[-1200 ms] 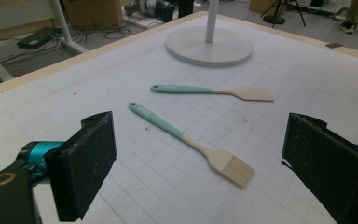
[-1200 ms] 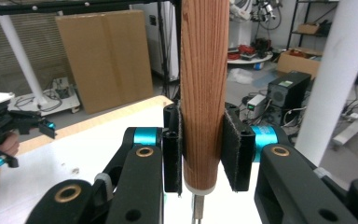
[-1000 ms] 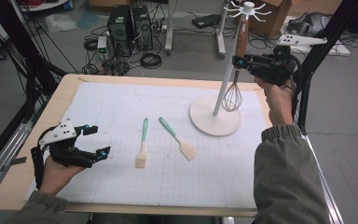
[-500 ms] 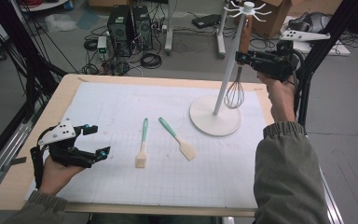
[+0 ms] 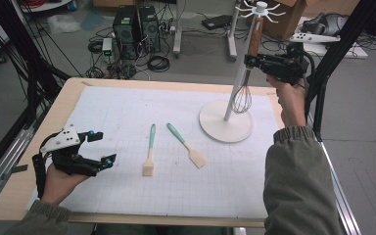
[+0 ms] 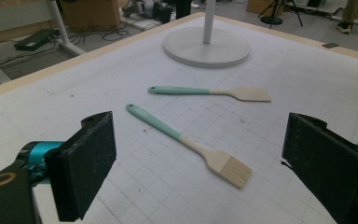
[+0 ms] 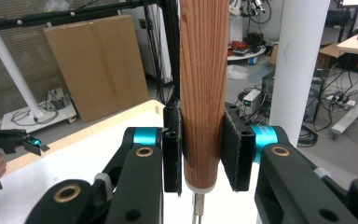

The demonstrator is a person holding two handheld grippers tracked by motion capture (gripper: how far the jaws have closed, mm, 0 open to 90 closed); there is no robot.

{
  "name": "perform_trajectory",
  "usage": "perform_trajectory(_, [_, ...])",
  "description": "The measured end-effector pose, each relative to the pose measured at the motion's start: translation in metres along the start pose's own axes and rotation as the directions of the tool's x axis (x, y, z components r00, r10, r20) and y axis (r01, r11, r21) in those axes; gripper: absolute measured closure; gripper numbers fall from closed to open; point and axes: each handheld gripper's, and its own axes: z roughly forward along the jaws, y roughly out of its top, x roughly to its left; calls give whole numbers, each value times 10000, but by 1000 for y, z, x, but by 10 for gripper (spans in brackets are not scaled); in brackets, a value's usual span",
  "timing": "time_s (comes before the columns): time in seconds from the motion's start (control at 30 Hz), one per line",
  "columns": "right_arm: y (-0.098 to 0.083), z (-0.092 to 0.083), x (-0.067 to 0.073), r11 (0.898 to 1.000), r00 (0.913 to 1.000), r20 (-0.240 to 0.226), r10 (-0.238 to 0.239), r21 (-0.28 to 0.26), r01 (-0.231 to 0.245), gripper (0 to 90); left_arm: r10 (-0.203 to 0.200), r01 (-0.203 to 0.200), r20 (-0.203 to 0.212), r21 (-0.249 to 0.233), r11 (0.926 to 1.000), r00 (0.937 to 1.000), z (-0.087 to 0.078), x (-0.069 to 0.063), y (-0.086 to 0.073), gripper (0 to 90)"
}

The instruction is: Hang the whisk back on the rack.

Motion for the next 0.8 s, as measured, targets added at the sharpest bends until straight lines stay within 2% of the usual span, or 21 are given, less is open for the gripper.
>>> perform_trajectory(0.17, [-2,2,-2,9996,9996,41,276,-13,-276,722,-21,21,-4,-19,10000,10000,-1,0,0,102])
perform_trajectory(0.8, [0,-5,6,9999,9985,543,-106,136,99,679,-28,28,-24,-5,10000,10000,-2,1,0,102])
